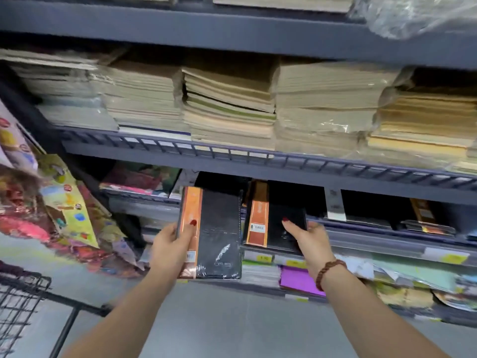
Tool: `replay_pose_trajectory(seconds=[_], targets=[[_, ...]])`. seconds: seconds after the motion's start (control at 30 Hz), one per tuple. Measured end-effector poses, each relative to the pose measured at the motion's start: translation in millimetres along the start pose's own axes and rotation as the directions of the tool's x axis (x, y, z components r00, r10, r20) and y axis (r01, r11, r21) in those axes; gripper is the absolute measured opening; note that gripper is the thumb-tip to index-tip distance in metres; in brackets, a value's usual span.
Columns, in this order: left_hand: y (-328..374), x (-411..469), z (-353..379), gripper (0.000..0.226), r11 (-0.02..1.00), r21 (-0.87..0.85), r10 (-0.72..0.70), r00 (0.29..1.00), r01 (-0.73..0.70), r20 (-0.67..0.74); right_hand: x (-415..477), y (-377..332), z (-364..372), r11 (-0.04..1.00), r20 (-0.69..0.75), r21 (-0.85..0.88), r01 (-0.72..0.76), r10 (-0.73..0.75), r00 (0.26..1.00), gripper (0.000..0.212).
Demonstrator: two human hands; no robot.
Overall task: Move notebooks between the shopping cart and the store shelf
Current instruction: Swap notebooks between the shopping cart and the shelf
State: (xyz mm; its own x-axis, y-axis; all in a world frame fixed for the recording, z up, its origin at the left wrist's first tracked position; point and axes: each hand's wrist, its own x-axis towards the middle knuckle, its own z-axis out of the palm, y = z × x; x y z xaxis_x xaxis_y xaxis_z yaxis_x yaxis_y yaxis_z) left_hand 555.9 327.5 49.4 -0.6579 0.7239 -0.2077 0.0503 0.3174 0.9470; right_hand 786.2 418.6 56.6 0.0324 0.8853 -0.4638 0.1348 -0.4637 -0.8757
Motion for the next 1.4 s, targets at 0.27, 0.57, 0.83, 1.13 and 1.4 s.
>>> replay_pose_trajectory(seconds=[0.27, 0.57, 0.83, 1.13, 1.4], targets=[[-23.1, 5.0, 2.7, 0.015, 0.989, -0.133, -0.070, 0.997, 0.071, 0.010, -25.2, 9.4, -14.2, 0.752, 0.204, -0.481, 0.451, -0.405, 0.891, 0.064], [-27.2, 14.8, 6.8, 0.020, 0.991, -0.123, -0.048, 0.999, 0.047, -0.006, 15.1, 20.0, 8.5, 0.539, 0.156, -0.664, 0.518, -0.577, 0.801, 0.047], [-24.9, 19.0, 11.2, 0.023, 0.989, -0.145, -0.038, 0.999, 0.035, -0.016, 50.8, 4.2, 16.1, 0.517, 0.168, -0.678, 0.522, -0.583, 0.795, 0.034], [-17.0, 15.5, 18.2, 0.019, 0.985, -0.162, -0.054, 0.999, 0.054, 0.006, 49.6, 9.3, 9.8, 0.433, 0.245, -0.721, 0.541, -0.571, 0.784, 0.029], [-5.8, 14.1, 31.1, 0.018, 0.985, -0.164, -0.045, 0.998, 0.051, 0.036, 40.6, -4.9, 0.2, 0.319, 0.369, -0.774, 0.547, -0.476, 0.799, 0.042]])
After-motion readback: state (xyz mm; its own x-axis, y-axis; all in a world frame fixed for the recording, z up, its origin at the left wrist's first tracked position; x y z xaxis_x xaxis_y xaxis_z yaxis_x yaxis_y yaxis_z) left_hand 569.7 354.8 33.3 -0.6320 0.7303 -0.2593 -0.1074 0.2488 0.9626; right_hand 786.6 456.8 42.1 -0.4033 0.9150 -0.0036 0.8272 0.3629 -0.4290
